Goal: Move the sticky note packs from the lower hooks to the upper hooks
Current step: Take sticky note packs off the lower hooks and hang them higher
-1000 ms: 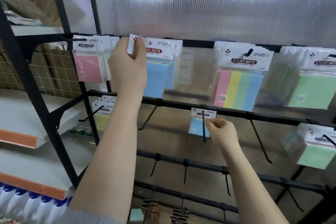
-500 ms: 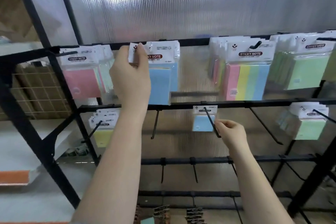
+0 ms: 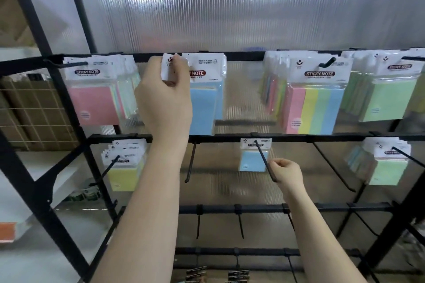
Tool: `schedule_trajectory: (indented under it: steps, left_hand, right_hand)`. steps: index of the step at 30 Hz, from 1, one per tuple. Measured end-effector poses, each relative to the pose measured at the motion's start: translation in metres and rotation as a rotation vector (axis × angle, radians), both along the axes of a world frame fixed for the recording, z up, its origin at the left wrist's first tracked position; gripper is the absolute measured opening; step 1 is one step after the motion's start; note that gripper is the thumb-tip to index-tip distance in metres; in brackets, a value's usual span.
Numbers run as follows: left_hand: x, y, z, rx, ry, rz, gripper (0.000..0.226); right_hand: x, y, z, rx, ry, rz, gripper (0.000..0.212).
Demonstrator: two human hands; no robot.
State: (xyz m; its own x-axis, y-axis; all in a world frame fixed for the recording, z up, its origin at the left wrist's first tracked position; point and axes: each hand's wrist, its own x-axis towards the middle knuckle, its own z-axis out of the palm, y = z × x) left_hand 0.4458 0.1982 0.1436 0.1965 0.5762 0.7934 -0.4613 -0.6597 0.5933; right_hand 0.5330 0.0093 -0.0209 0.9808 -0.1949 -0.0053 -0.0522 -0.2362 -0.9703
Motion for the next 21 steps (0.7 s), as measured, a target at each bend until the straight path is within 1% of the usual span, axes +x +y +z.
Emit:
schedule_trajectory:
  steps: [2, 4, 7, 10, 12, 15, 21]
  left_hand:
    - [0.000, -0.001, 0.003, 0.010, -0.012, 0.012, 0.025]
    - [0.001, 0.000, 0.003, 0.015, -0.013, 0.030, 0.027]
    - [-0.001, 0.000, 0.000, -0.011, 0.013, 0.044, 0.040]
    - [-0.001, -0.001, -0.004, -0.007, 0.034, 0.022, 0.045]
    - [0.000, -0.001, -0.005, 0.002, 0.033, 0.003, 0.043]
    - [0.001, 0.002, -0.005, 0.021, 0.014, -0.041, 0.033]
    - [0.003, 0.000, 0.001, 0.060, 0.020, -0.042, 0.032]
  right_hand:
    - [0.003, 0.000, -0.002, -0.002, 0.000, 0.015, 0.021]
    - [0.006, 0.000, -0.002, 0.013, 0.007, 0.017, 0.022]
    - [0.010, 0.000, -0.002, 0.034, 0.005, 0.014, 0.022]
    - [0.011, 0.001, 0.001, 0.040, 0.006, 0.040, 0.020]
    - [0.011, 0.003, 0.002, 0.053, 0.006, 0.048, 0.018]
    - [0.012, 0.004, 0.001, 0.070, 0.003, 0.040, 0.020]
    - [0.011, 0.003, 0.000, 0.087, 0.003, 0.027, 0.022]
